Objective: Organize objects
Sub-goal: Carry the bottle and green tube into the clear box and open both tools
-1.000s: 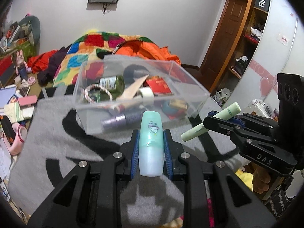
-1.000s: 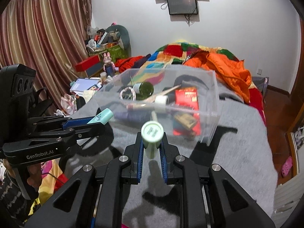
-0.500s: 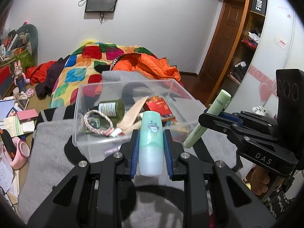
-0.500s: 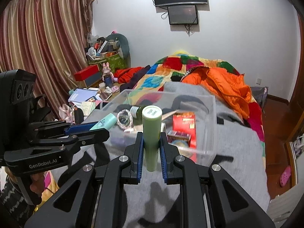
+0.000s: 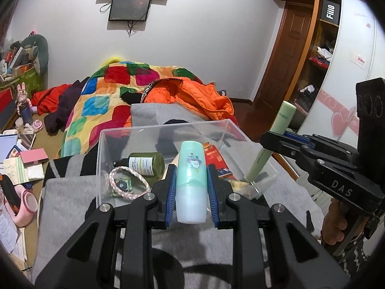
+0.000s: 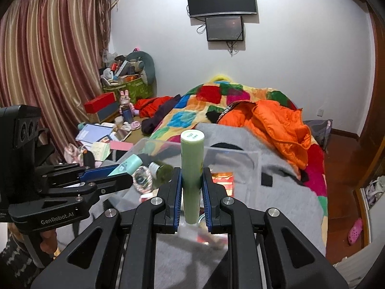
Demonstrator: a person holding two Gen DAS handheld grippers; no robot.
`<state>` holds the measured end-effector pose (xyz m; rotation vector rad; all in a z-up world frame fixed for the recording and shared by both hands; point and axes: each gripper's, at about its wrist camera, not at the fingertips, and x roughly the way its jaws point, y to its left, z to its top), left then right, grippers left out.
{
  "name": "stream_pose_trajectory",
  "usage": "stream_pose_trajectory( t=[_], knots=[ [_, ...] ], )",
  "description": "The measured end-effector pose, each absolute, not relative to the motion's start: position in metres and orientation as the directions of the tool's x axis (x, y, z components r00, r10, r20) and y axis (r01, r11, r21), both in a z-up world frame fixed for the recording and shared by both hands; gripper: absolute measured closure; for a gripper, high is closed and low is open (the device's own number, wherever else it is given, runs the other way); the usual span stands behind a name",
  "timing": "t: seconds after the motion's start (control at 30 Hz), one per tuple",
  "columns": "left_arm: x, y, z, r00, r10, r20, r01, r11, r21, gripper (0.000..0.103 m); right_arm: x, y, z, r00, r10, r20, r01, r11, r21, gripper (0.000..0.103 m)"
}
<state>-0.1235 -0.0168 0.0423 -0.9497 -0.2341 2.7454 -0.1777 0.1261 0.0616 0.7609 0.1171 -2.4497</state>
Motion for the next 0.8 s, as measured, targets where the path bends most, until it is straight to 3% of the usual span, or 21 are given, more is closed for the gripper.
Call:
stream_pose_trajectory(
  t=[0.27,0.6,0.8],
  knots=[
    [-0.152,-0.022,0.023,-0.741,0.233,-0.630,-0.126,-0.969,-0.210,0.080,-0.196,0.117,0.039,-0.667,-0.440,-0.602,0.538,-0.843,0.020,0.089],
    [-0.166,-0.022,0.007,-0.716,0.234,-0.658,-0.108,-0.968,-0.227,0.080,-0.201,0.109,0.032,-0.638,-0.474,-0.607,0.567,-0.823,0.047,0.087],
    [-0.161,-0.022,0.009,-0.709,0.248,-0.660,-0.115,-0.964,-0.240,0.076,-0.199,0.113,0.028,-0.604,-0.498,-0.622,0.572,-0.814,0.097,0.072]
  ],
)
